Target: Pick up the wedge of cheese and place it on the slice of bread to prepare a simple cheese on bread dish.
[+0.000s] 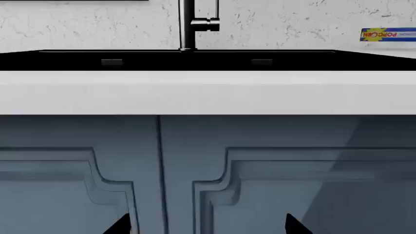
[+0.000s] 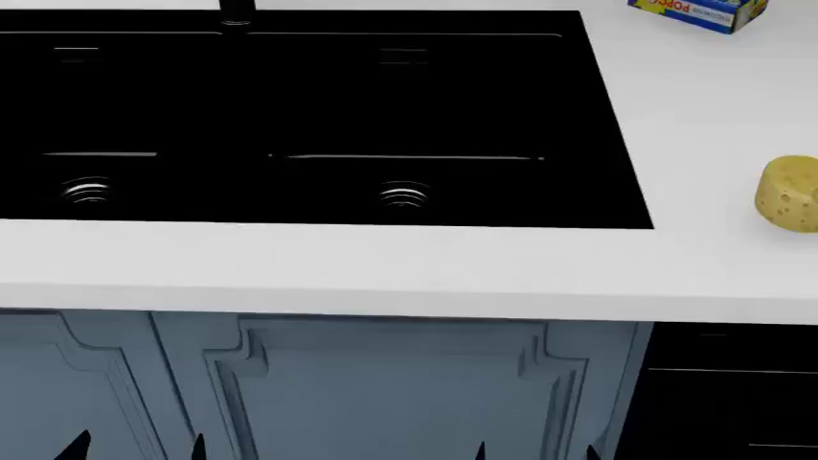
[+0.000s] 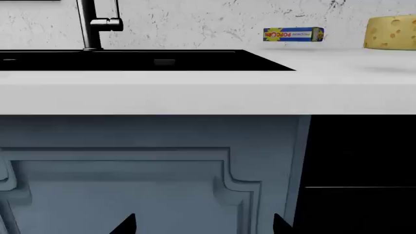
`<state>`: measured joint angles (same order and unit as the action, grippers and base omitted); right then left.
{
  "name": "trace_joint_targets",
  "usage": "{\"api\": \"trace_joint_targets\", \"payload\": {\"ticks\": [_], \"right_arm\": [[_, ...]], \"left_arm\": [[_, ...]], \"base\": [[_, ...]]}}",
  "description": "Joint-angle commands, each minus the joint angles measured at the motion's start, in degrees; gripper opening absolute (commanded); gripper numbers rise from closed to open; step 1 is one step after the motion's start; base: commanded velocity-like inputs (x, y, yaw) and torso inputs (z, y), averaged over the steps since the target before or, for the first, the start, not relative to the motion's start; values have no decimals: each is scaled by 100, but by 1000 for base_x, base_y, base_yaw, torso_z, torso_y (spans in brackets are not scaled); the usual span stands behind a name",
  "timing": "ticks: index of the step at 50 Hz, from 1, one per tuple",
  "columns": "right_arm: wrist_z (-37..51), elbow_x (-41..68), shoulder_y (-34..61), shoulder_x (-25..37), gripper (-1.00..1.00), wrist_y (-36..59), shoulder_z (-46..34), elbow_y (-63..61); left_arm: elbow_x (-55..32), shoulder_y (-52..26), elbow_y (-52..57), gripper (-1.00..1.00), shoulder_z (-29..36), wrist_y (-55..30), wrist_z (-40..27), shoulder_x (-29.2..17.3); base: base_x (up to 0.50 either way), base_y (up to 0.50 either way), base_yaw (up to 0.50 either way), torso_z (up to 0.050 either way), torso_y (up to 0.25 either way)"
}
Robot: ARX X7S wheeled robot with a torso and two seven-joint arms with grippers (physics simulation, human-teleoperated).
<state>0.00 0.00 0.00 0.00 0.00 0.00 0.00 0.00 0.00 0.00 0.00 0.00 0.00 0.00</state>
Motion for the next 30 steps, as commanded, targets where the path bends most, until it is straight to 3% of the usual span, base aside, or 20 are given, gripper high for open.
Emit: {"api": "trace_joint_targets", "payload": {"ticks": [1,14,30], "right_arm": [[72,54,0,54,100,0,-72,0],[404,189,-5,268,100,-20,-322,-19],[594,230,27,410,100,-87,-526,53]], "left_arm": [[-56,0,0,100,64,0,-64,-57],[-217,14,7,100,336,64,-346,-266],[-368,-14,1,100,501,42,-499,-412]], "base": [[0,0,0,0,0],[-7,-36,0,0,0],[-170,-425,0,0,0]]}}
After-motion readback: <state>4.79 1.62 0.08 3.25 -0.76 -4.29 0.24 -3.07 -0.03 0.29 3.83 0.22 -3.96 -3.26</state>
